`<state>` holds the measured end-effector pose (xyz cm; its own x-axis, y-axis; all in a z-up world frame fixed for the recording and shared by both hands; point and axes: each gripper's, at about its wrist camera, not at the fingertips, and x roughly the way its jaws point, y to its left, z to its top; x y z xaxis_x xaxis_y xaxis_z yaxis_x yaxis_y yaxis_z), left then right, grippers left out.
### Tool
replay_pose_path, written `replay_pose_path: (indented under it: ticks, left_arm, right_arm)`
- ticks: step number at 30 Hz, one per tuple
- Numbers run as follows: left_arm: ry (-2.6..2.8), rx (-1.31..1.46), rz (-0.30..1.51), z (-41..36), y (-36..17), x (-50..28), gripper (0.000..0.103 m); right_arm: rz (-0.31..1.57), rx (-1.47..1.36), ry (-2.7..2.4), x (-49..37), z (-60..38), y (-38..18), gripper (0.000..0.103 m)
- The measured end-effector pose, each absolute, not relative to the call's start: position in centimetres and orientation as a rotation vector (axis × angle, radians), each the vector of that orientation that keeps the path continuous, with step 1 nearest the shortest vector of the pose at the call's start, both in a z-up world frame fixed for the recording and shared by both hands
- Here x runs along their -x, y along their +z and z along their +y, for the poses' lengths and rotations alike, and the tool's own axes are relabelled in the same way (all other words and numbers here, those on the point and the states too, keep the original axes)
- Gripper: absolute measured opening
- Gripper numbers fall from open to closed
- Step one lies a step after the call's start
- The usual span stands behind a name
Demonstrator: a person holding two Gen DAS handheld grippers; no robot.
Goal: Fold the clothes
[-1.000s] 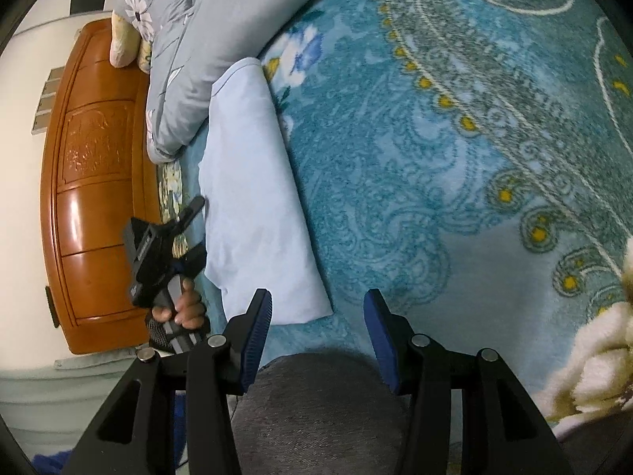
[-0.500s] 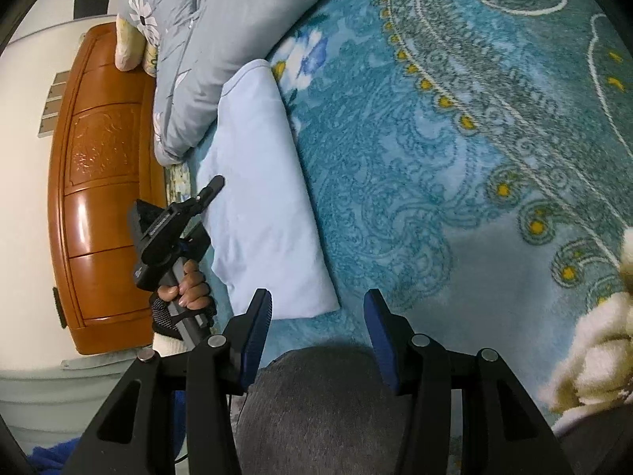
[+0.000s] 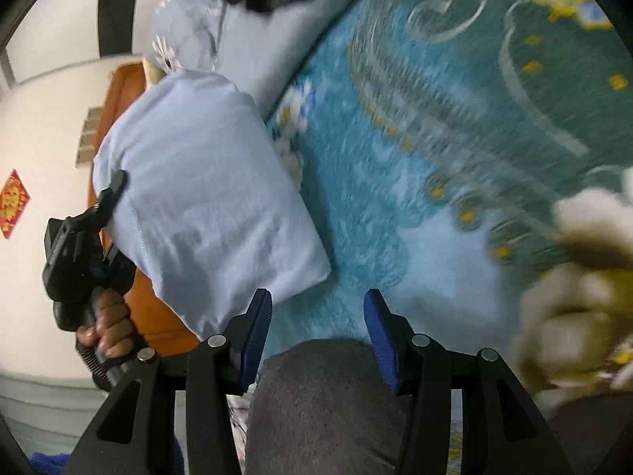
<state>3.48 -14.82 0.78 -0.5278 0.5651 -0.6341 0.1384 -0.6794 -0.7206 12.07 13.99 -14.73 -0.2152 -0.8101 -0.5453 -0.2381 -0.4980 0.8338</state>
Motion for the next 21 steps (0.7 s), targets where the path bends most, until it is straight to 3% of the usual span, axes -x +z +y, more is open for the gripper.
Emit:
replay_pose_path:
  ticks: [5,8,13,21]
  left_arm:
    - [2.173,1.065,-1.587,-14.5,0.0,-5.4,0.018]
    - [2.254,1.138,-1.627,-15.6,-3.7,-6.6,0.018]
    - [2.272,1.554,-1.605,-18.4,-11.5,-7.0,0.018]
    - [2.323,1.626,-1.633,-22.6,-14.2,-9.6,0.017]
  right_arm:
    - [-1.295,-1.531,-1.884,-13.4,19.7,-12.8,0.050]
    - [-1.318,-1.499,-1.940,-14.1,22.1,-12.1,0.050]
    - [-1.348,-1.514,-1.944,-14.2,22.6,-13.0,0.050]
    - [-1.314,-1.585,-1.900,-13.0,19.0,-14.2,0.050]
